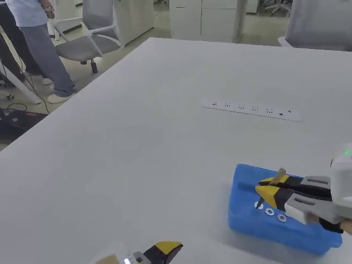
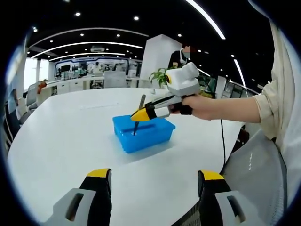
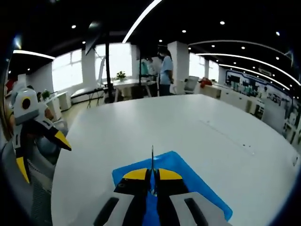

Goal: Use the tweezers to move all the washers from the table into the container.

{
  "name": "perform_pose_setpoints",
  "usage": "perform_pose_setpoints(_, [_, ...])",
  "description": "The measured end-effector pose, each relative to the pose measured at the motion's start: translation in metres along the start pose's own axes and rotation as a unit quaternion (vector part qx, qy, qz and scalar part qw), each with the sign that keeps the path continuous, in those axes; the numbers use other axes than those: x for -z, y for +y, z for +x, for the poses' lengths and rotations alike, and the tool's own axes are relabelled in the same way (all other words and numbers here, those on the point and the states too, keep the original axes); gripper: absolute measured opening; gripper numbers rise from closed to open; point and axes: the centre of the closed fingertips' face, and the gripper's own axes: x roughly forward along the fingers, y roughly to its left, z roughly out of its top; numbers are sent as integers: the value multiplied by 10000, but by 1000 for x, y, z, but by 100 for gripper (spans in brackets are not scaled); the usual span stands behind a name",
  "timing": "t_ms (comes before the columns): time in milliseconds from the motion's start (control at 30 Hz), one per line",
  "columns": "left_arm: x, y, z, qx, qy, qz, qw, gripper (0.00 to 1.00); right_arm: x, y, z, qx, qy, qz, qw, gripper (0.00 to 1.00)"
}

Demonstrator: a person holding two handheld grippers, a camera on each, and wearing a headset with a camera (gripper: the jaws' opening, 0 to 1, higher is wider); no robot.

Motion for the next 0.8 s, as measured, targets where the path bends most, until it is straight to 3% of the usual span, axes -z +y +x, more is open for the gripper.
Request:
perform_pose_setpoints(100, [1, 0, 0, -2, 19, 13, 10000, 76, 3, -3, 2, 34, 114, -8, 9999, 3])
perform_pose_setpoints(200, [-2, 4, -1, -90, -38, 28, 9999, 76, 15, -5, 7, 12, 410, -4, 9992, 3])
perform_pose_setpoints(267, [-4, 6, -3, -88, -144, -286, 9994, 76, 20, -6, 10, -7, 505, 32, 9987, 3])
perform_pose_setpoints(300, [-6, 8, -5, -76, -207, -426, 9988, 76, 15, -2, 10, -114, 368, 214, 9990, 3])
perform_pose_setpoints(367, [-4, 18, -9, -203, -272, -421, 9985, 76, 15, -2, 11, -102, 390, 51, 9992, 3])
perform_pose_setpoints(433, [1, 24, -12, -265, -130, -447, 9986, 76, 15, 0, 10, -134, 389, 15, 9992, 3])
perform_pose_setpoints(533, [-1, 27, -19, -236, -157, -387, 9988, 74, 16, -1, 7, -119, 351, 48, 9993, 4])
perform_pose_setpoints(700, [-11, 29, -23, -151, -273, -422, 9986, 66, 2, -4, -8, 49, -29, 73, 10000, 3])
perform_pose_setpoints(800, [-17, 28, -23, -59, -364, -458, 9983, 61, -17, -3, -23, 195, -341, -1, 9992, 3])
